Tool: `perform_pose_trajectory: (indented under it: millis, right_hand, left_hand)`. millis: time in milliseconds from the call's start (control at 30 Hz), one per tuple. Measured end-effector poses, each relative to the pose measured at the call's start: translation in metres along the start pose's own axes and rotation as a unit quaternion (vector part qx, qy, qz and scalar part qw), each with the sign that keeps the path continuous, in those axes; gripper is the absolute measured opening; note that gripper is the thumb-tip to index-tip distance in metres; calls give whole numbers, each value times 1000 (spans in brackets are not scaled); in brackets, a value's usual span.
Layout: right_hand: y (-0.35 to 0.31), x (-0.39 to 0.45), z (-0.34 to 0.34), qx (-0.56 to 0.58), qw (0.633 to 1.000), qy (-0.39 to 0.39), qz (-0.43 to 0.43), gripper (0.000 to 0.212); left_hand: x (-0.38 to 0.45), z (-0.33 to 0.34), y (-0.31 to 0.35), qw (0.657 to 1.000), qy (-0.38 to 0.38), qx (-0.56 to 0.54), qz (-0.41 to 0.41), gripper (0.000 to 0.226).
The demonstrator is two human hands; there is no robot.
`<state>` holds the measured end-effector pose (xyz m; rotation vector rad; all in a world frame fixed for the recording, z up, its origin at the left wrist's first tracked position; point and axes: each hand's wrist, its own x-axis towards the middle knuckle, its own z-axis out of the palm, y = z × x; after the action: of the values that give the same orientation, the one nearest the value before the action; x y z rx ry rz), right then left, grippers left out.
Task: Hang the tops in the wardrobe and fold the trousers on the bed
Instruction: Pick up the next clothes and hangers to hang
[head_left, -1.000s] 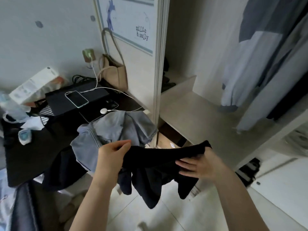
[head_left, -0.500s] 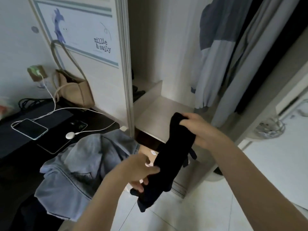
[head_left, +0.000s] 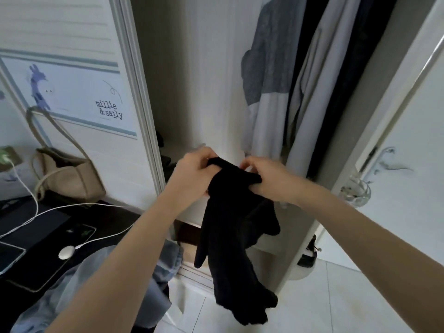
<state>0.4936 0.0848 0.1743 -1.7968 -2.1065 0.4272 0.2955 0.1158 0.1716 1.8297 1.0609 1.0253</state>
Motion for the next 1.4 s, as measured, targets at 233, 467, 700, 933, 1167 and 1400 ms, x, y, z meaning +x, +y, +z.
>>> perform_pose_trajectory:
  millis: [233, 467, 700, 933, 1167, 1400]
  right_hand:
    - [54, 34, 18, -12, 985, 29, 167, 31]
    - [31, 78, -24, 631, 743, 17, 220, 29]
    - [0, 114, -57, 409, 906, 92, 59, 9]
    - [11, 148, -59, 272, 946, 175, 31, 11]
    - [43, 164, -80, 123, 938, 311, 89, 28]
    - [34, 180, -109, 64, 953, 278, 100, 45]
  left_hand:
    - [41, -40, 10, 965, 184, -160, -98, 22]
    - [71, -71, -17, 939, 96, 298, -144, 37]
    - [106, -89, -47, 884, 122, 413, -183, 21]
    - [141, -108, -51, 967, 12, -124, -224, 30]
    - [167, -137, -38, 883, -147, -338, -289, 41]
    - [234, -160, 3, 880, -65, -385, -270, 14]
